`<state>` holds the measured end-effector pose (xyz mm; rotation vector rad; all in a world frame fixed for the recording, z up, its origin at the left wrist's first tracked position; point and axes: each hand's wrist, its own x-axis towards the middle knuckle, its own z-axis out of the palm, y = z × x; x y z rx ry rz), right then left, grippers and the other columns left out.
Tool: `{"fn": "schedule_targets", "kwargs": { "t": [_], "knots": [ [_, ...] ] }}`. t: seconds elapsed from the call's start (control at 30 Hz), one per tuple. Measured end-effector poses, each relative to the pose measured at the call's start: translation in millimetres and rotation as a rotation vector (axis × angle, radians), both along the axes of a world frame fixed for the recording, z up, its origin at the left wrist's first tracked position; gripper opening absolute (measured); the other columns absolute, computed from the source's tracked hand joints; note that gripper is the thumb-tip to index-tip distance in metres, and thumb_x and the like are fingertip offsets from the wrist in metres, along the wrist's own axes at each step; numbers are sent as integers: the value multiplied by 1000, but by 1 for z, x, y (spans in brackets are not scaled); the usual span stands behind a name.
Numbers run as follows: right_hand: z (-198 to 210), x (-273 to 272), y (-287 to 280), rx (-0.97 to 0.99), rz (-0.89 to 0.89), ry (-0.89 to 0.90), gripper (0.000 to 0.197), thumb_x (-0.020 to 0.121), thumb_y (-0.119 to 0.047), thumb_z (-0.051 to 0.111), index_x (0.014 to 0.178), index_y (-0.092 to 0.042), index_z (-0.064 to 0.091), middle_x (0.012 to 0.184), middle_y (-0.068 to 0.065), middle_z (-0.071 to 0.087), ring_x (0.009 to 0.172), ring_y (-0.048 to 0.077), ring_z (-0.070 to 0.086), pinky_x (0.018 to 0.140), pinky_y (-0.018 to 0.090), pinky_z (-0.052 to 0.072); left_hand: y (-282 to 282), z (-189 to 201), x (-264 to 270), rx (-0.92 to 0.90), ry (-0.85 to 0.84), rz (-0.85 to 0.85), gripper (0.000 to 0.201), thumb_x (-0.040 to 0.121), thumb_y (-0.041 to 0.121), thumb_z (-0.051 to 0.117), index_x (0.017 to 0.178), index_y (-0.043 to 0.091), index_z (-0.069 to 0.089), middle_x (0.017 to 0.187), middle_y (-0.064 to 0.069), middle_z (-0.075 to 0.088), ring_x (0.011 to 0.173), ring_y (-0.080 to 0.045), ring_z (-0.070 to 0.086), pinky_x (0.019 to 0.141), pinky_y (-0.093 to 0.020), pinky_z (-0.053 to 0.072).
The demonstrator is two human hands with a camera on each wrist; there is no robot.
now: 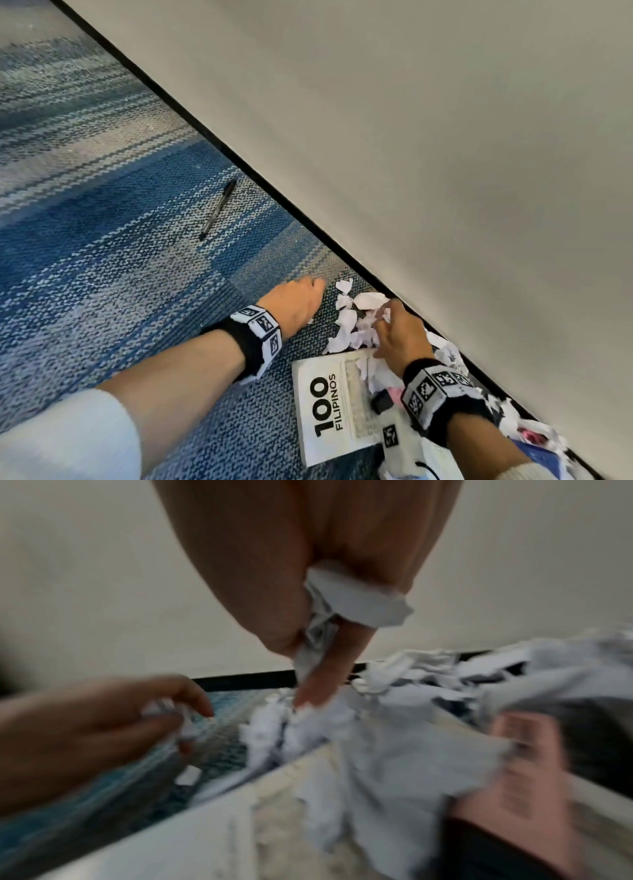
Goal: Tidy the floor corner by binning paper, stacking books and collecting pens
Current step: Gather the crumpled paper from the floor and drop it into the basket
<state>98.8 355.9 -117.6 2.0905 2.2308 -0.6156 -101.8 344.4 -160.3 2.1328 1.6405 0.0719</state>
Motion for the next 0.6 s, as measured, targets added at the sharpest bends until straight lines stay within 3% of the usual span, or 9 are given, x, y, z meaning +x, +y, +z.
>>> {"fn": "schedule_targets", "kwargs": {
  "t": [0.07,0.13,0.23,0.3,0.37,0.5,0.53,0.6],
  "knots": [
    [-3,10,-3,27,-43,16,9,97,-20,45,105,-17,45,86,5,60,78,31,60,71,35,47,10,5,11,7,-34,6,22,94,0,43,116,4,42,115,-17,52,100,-36,62,76,-44,46],
    [-7,14,-6,58,-52,-28,28,98,-41,43,114,-18,43,93,7,65,85,31,62,73,35,45,20,7,24,-9,-68,23,21,101,18,43,117,5,43,117,-17,52,101,-36,61,79,-44,47],
    [-14,17,-3,52,-144,-151,70,86,-70,41,133,-19,33,119,13,59,105,31,61,82,38,47,25,-5,42,-88,-66,-6,84,83,65,57,136,5,30,127,-18,46,102,-37,61,81,-45,50],
    [-19,21,2,26,-224,-221,88,76,-81,43,140,-22,25,128,16,49,109,33,59,85,42,50,22,-15,53,-74,52,-79,110,76,77,53,152,10,8,135,-21,39,99,-36,63,75,-41,50],
    [-24,25,6,33,-257,-270,96,69,-86,43,140,-25,21,129,17,42,104,34,61,85,46,53,18,-21,60,-14,161,-145,99,85,75,39,154,16,2,137,-23,37,92,-32,64,65,-36,47],
    [-39,26,4,-57,-303,-377,101,74,-84,39,148,-20,14,136,19,34,108,35,60,90,42,47,20,-20,65,73,141,-268,51,102,46,29,141,14,22,127,-21,41,61,-22,52,48,-31,39],
    [-44,27,3,-66,-297,-398,100,76,-82,37,150,-20,12,139,19,32,111,35,57,91,43,46,20,-20,66,70,127,-294,43,103,40,30,136,13,27,126,-21,41,57,-21,48,45,-31,36],
    [-54,27,-1,-29,-215,-432,91,77,-80,28,147,-21,22,136,18,35,109,36,54,85,44,49,19,-21,67,37,96,-326,32,102,30,34,130,13,32,123,-20,41,63,-26,54,48,-35,38]
  ]
}}
